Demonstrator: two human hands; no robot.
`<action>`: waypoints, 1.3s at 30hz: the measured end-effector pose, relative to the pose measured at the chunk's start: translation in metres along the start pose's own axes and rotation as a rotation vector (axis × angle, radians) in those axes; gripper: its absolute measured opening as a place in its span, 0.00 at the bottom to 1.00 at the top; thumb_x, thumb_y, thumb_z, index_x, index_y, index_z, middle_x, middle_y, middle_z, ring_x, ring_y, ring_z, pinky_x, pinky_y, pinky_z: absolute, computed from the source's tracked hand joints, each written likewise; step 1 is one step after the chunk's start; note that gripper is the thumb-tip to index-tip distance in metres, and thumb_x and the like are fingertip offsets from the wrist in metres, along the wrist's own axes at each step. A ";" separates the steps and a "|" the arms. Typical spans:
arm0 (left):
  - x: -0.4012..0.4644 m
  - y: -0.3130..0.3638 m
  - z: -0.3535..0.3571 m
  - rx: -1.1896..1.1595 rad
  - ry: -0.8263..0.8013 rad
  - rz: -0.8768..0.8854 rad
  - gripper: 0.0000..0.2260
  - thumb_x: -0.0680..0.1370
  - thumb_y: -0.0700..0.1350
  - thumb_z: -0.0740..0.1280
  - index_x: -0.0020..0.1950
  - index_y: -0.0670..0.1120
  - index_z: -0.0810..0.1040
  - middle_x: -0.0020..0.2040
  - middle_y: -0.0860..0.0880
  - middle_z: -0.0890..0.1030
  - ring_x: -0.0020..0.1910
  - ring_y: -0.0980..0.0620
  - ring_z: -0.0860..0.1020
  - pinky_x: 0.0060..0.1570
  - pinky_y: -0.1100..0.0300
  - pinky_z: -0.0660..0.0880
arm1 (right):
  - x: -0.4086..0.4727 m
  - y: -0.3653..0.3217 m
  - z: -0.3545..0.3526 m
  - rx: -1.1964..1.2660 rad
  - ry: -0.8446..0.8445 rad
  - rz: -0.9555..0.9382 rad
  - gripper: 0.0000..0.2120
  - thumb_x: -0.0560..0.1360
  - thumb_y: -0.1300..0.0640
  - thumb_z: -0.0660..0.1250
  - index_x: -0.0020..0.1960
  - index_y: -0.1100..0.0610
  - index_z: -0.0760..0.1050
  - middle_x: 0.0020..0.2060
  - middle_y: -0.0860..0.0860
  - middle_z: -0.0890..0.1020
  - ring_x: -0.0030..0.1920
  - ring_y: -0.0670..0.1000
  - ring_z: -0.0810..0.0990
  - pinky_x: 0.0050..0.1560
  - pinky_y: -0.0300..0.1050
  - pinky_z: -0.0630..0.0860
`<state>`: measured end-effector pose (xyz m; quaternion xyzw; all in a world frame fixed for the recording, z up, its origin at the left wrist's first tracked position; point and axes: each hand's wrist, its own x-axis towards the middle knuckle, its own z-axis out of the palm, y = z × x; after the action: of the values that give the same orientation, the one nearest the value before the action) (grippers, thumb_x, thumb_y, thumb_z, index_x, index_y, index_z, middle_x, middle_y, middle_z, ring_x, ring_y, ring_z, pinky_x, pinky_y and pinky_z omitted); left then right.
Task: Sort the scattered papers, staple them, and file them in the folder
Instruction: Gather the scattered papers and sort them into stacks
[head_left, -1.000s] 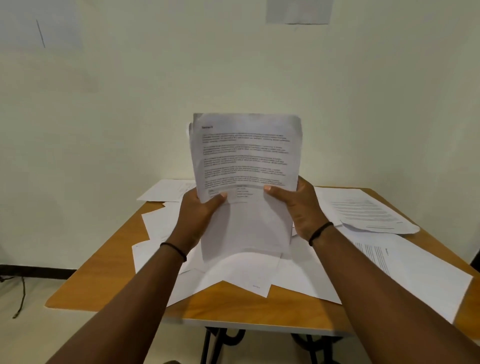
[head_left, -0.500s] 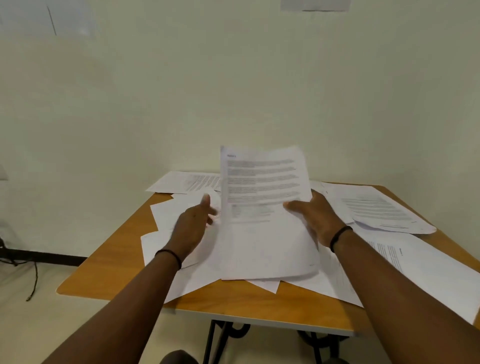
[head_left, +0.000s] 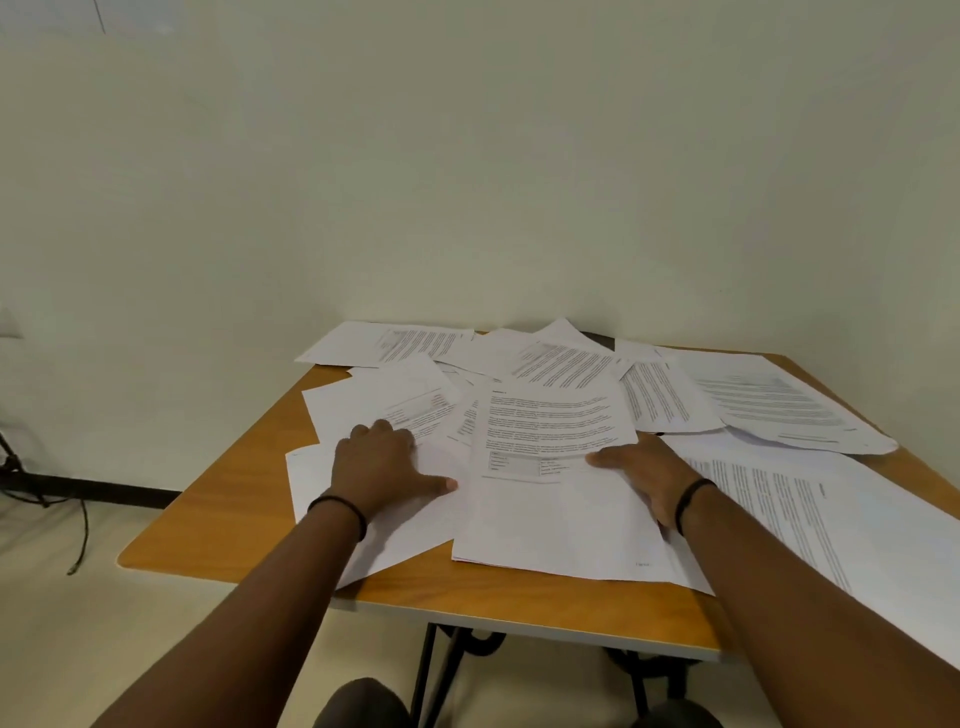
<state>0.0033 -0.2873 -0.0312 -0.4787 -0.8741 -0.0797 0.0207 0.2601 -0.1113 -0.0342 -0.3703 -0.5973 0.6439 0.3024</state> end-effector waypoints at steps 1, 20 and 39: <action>0.003 0.005 -0.002 -0.017 -0.007 -0.027 0.34 0.66 0.74 0.68 0.59 0.50 0.78 0.58 0.48 0.77 0.57 0.46 0.74 0.55 0.54 0.72 | 0.000 0.001 0.000 -0.001 0.006 -0.005 0.23 0.72 0.74 0.70 0.65 0.61 0.77 0.58 0.55 0.83 0.59 0.55 0.80 0.64 0.50 0.74; 0.020 0.007 -0.095 -0.583 -0.041 -0.261 0.04 0.76 0.39 0.71 0.44 0.40 0.77 0.38 0.43 0.79 0.31 0.47 0.78 0.18 0.62 0.72 | -0.002 0.004 -0.005 -0.006 0.116 -0.001 0.22 0.71 0.74 0.71 0.64 0.62 0.77 0.57 0.55 0.82 0.58 0.56 0.80 0.65 0.50 0.73; -0.007 0.020 -0.098 -1.575 0.182 -0.232 0.08 0.76 0.38 0.72 0.39 0.44 0.76 0.38 0.43 0.79 0.31 0.49 0.78 0.30 0.59 0.76 | -0.022 -0.029 0.008 0.123 0.032 -0.042 0.17 0.75 0.68 0.70 0.63 0.58 0.78 0.56 0.57 0.84 0.56 0.57 0.83 0.62 0.56 0.77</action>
<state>0.0200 -0.2979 0.0674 -0.2502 -0.6000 -0.7138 -0.2606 0.2636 -0.1306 -0.0023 -0.3488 -0.5594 0.6668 0.3475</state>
